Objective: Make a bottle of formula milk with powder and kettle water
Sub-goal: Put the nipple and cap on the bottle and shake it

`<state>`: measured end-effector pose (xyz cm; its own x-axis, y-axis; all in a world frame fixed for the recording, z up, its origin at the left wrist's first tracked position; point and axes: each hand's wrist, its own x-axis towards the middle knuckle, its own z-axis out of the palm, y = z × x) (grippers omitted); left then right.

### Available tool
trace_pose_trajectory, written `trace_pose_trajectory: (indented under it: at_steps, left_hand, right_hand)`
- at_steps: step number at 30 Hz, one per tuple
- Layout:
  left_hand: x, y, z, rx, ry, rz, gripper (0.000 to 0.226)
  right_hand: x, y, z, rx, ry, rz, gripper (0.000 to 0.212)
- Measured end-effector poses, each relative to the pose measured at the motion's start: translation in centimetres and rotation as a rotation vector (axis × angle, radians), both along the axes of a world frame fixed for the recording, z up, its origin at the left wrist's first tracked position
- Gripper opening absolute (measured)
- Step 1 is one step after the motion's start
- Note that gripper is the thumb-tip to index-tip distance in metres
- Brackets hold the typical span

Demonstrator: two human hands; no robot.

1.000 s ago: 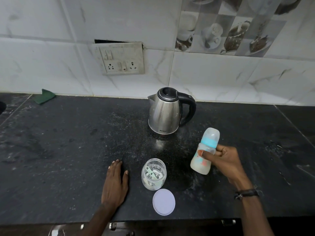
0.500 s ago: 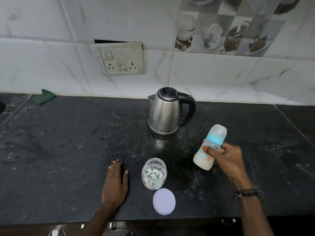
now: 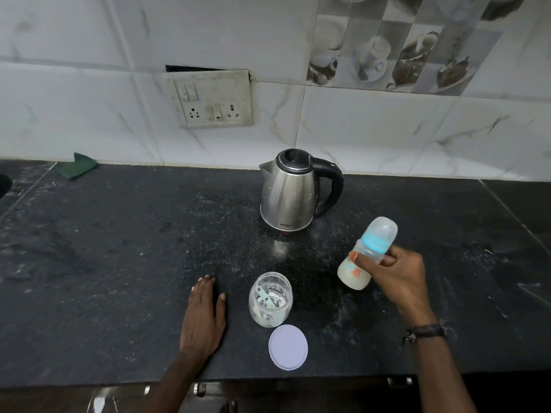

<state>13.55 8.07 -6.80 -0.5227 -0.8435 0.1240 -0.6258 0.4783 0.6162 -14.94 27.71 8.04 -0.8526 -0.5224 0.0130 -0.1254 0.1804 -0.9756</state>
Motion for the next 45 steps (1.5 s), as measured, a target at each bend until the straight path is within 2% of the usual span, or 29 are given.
trace_pose_trajectory:
  at_steps: [5,9,13,16,18,20,23,27,30,33,35,37,42,44,45]
  left_hand:
    - [0.0,0.0,0.2,-0.012,0.003,-0.007,0.051]
    - [0.0,0.0,0.2,-0.017,0.006,-0.006,0.052]
    - [-0.1,0.0,0.0,-0.022,0.002,-0.012,0.053]
    - [0.0,-0.2,-0.1,-0.027,-0.010,-0.014,0.050]
    - [0.0,-0.2,-0.2,-0.055,-0.030,-0.038,0.047]
    - [0.0,-0.2,-0.2,-0.089,-0.052,-0.062,0.047]
    - [-0.1,-0.3,-0.2,-0.102,-0.088,-0.065,0.050]
    - [-0.1,-0.3,-0.2,-0.112,-0.097,-0.071,0.055]
    - [-0.1,-0.4,-0.2,-0.097,-0.107,-0.077,0.050]
    - [-0.1,-0.4,-0.2,-0.105,-0.111,-0.076,0.047]
    - [-0.1,-0.4,-0.2,-0.098,-0.111,-0.075,0.047]
    - [-0.1,-0.5,-0.3,-0.090,-0.116,-0.074,0.047]
    - [-0.1,-0.4,-0.2,-0.091,-0.112,-0.074,0.046]
    - [0.0,-0.4,-0.2,-0.090,-0.109,-0.077,0.046]
    - [-0.1,-0.4,-0.2,-0.097,-0.106,-0.079,0.046]
  right_hand:
    - [-0.5,0.5,0.0,-0.016,-0.086,0.039,0.040]
    - [-0.6,0.7,-0.1,0.036,-0.010,0.001,0.032]
    - [-0.6,0.5,-0.5,0.047,-0.023,0.053,0.028]
    - [-0.4,0.2,-0.1,0.054,0.041,0.021,0.034]
    - [-0.5,0.3,-0.5,0.060,0.009,0.073,0.032]
    - [-0.4,0.3,-0.6,0.052,0.005,0.038,0.027]
    - [-0.4,0.1,-0.6,0.042,0.038,0.016,0.037]
    - [-0.4,0.3,-0.9,0.043,-0.024,0.044,0.028]
    - [-0.4,0.1,-0.3,0.027,0.022,0.025,0.033]
    - [-0.7,0.2,-0.5,0.044,-0.026,0.046,0.026]
    - [-0.9,0.2,-0.4,0.040,0.015,-0.002,0.030]
    - [-1.0,0.2,-0.5,0.061,0.034,0.022,0.037]
    - [-1.1,0.2,-0.1,0.218,0.041,0.098,0.035]
    - [-0.8,0.1,-0.2,0.168,-0.007,0.139,0.032]
    - [-0.6,0.0,-0.1,0.126,-0.016,0.089,0.030]
